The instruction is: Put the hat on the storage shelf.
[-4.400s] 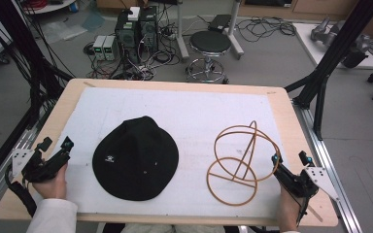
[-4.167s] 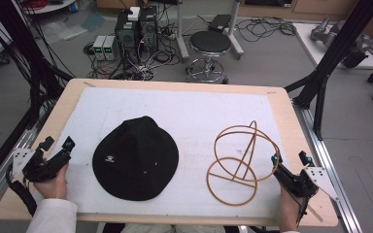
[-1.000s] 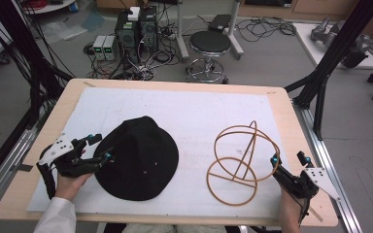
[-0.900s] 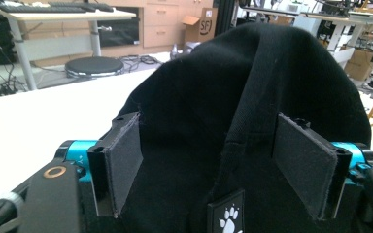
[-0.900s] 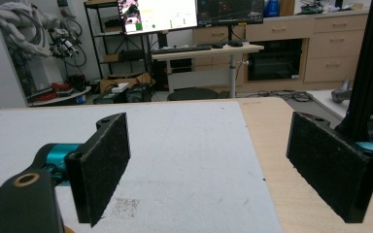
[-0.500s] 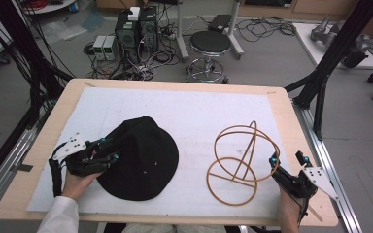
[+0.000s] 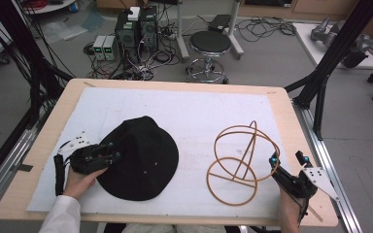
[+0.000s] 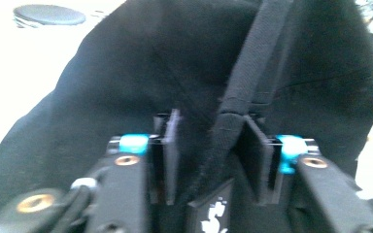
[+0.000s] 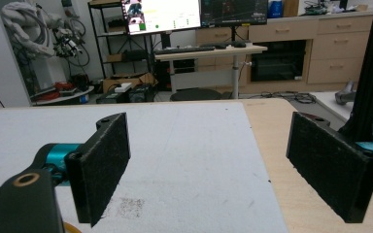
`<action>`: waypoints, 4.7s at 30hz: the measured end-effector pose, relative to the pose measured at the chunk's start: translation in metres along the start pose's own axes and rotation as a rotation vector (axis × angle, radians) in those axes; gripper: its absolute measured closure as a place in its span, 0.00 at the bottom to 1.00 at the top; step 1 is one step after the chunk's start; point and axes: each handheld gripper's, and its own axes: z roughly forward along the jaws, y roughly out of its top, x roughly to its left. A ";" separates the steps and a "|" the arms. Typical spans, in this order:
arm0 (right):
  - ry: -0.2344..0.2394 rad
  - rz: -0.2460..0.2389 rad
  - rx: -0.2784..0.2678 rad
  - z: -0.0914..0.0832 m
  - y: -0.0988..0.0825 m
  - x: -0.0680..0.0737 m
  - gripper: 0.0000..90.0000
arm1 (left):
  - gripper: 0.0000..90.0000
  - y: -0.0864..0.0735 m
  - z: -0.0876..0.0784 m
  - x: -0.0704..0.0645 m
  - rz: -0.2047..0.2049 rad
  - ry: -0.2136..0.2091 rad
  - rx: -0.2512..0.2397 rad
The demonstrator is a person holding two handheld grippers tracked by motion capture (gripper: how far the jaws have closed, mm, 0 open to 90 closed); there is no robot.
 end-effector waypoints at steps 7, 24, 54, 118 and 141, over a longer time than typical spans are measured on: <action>0.007 -0.006 -0.001 0.000 0.000 0.001 0.17 | 0.95 0.001 0.002 -0.004 0.021 0.008 0.017; 0.007 -0.006 -0.003 0.001 0.000 0.002 0.17 | 0.97 0.002 0.000 -0.004 0.018 0.005 -0.009; 0.013 -0.011 0.001 0.002 0.000 0.001 0.17 | 0.97 0.008 -0.011 -0.011 0.035 0.017 -0.133; 0.017 -0.011 -0.009 0.005 0.001 0.006 0.17 | 0.97 0.094 0.008 -0.064 0.176 -0.164 -0.514; 0.031 -0.012 -0.007 0.006 0.001 0.007 0.17 | 0.97 0.133 0.051 -0.107 0.214 -0.328 -0.554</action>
